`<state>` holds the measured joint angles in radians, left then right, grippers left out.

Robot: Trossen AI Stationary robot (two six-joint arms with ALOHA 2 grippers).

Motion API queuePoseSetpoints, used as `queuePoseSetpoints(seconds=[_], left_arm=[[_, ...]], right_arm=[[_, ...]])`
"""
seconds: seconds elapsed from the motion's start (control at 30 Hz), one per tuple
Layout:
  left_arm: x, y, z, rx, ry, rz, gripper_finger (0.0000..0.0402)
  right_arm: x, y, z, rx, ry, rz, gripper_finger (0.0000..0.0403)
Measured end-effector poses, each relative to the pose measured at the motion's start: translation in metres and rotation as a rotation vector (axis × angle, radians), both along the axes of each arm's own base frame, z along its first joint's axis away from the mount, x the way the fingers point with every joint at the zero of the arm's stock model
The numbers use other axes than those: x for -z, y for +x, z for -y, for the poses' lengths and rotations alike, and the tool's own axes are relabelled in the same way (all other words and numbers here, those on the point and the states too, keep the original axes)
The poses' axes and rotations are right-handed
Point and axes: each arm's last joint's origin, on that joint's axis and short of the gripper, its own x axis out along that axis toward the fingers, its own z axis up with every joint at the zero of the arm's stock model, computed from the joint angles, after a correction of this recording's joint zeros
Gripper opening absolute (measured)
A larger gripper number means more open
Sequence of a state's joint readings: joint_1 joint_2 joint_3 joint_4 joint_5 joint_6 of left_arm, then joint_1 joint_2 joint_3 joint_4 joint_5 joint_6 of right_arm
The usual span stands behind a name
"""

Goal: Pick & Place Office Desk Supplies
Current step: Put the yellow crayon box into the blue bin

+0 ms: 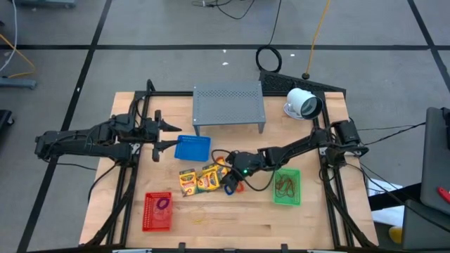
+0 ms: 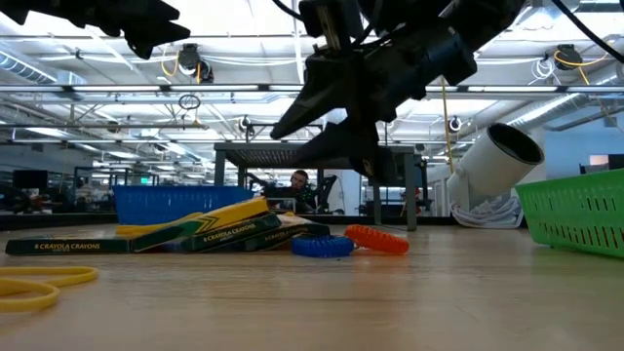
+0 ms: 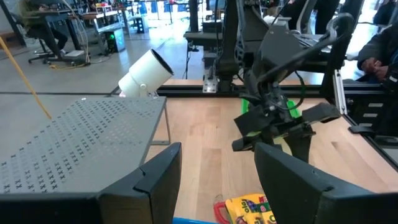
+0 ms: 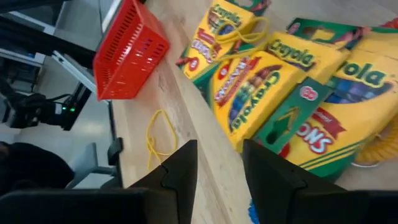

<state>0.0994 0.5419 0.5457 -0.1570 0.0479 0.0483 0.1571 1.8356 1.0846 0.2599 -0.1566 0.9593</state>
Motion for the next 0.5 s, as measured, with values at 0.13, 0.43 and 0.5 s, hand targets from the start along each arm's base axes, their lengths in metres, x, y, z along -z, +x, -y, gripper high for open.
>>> queuePoseSetpoints(seconds=[0.13, 0.43, 0.5], left_arm=[[0.0, 0.0, 0.0, 0.0, 0.0, 0.0, 0.0214], [0.0, 0.0, 0.0, -0.001, -0.003, 0.0, 0.0214], [0.0, 0.0, 0.0, -0.001, -0.004, 0.0, 0.0214]], right_arm=[[0.001, 0.0, 0.003, 0.007, -0.003, -0.01, 0.0116], [0.004, 0.0, 0.018, 0.088, 0.048, -0.065, 0.0116], [0.004, 0.0, 0.021, 0.116, 0.08, -0.082, 0.0116]])
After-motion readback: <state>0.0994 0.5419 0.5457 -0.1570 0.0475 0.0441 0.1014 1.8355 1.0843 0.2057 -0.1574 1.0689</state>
